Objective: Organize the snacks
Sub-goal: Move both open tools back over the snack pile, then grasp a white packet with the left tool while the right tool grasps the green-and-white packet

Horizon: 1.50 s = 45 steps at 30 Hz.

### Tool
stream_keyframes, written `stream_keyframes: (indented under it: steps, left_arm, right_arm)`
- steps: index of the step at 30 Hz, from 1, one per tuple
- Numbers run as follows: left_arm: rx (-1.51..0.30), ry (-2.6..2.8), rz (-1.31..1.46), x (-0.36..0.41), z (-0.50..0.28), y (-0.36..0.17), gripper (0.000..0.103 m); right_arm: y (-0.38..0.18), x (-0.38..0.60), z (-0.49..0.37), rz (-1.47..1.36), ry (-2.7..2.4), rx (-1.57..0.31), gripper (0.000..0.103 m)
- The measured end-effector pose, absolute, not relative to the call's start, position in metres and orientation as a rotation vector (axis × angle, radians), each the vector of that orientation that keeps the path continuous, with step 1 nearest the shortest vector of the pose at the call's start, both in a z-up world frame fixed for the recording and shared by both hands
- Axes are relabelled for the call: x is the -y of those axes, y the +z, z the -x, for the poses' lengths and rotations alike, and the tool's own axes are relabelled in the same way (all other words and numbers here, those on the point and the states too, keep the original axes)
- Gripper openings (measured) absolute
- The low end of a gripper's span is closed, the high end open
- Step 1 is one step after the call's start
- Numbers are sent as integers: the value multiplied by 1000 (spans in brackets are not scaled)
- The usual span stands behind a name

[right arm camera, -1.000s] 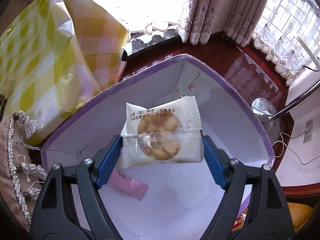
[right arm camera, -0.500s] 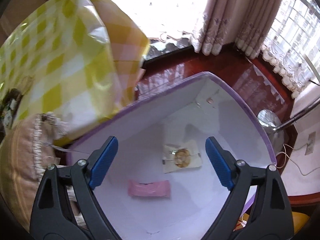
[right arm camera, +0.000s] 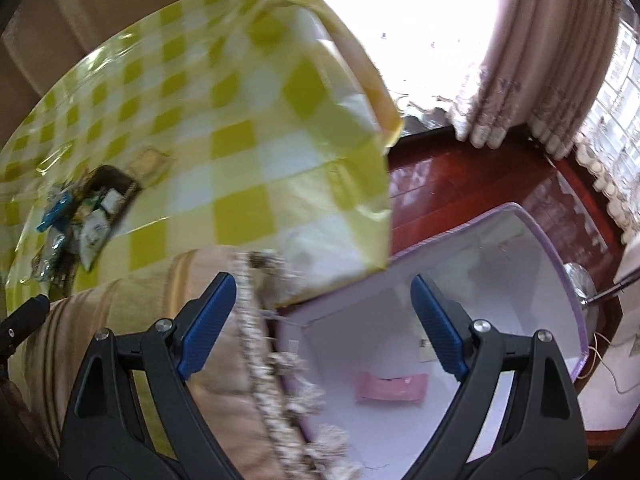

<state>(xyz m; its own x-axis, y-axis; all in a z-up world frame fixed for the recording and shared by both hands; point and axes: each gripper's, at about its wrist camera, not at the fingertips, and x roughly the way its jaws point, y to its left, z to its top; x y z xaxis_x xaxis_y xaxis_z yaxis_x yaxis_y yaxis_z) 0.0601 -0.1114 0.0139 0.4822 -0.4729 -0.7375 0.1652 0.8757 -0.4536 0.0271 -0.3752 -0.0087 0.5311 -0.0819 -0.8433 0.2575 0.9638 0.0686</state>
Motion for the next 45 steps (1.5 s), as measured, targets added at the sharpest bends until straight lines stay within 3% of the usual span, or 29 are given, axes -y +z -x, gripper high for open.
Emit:
stream_keyframes:
  steps: [31,45]
  left_arm:
    - [-961,-147,509,-26,-59,-5,67]
    - [-1100,-70,432,-36,-91,-24,69]
  right_arm:
    - [-11,270,-83,-29,-22,-1041,90]
    - [-24,230,-112,-11,61,-1084,90]
